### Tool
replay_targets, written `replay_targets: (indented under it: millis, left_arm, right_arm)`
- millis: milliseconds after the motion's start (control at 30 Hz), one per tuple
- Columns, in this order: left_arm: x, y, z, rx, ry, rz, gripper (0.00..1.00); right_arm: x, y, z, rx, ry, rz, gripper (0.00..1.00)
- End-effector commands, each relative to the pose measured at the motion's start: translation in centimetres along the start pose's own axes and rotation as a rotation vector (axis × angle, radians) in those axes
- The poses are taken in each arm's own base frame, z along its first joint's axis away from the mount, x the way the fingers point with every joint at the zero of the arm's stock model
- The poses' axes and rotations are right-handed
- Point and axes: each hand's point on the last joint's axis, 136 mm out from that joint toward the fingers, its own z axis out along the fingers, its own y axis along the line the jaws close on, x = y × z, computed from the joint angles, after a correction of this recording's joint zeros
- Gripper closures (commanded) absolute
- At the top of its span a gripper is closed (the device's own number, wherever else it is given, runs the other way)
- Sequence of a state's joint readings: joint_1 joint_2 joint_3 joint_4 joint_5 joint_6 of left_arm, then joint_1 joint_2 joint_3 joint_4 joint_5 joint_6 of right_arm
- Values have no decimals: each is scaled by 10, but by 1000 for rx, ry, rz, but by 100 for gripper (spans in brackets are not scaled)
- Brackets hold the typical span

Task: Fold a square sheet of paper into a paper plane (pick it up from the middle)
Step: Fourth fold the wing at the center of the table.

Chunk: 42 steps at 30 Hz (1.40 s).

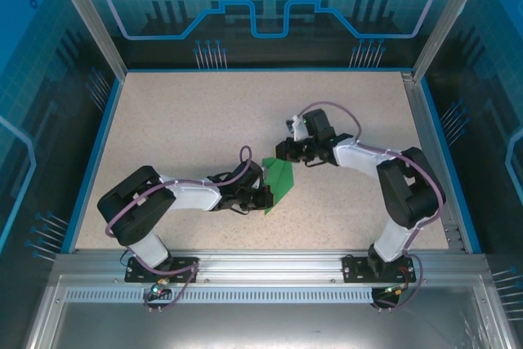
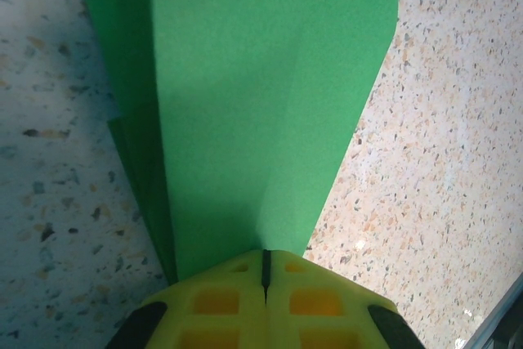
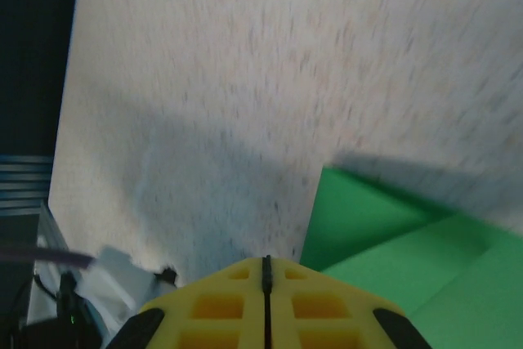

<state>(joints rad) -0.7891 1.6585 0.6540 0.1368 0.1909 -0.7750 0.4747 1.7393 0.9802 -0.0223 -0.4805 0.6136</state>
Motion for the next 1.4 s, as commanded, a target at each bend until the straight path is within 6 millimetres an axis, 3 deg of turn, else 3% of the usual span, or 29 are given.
replay_targets:
  millis: [0,200,367,633,700,800,1100,1367]
  left_arm:
    - [74,96,-7,-334,236,-70,95]
    - [74,96,-8,-333,233,-71,94]
    - [67,78,-15,-257,198,-61,90]
    - [20,11,-54,-42,-5,-123,74]
    - [7,-17,-63,81,-51,-116,72]
    - [-10,-35,-71,123,-104,-146,68]
    - [-27,-41,-36,140,-102,-235,70]
    - [-31,-32,-18,116,-107,-252,70]
  right_arm:
    - [27,-2,21,-31,83,49,95]
    - [44,-44,39,87,114,82,95]
    - [58,-69,41,174,143,111,96]
    - [68,-75,44,176,150,151,96]
    - [75,-79,43,187,157,170,96]
    - [78,-83,43,196,158,189,96]
    - [78,-85,40,214,146,201,97]
    - [84,-91,41,238,155,218,97]
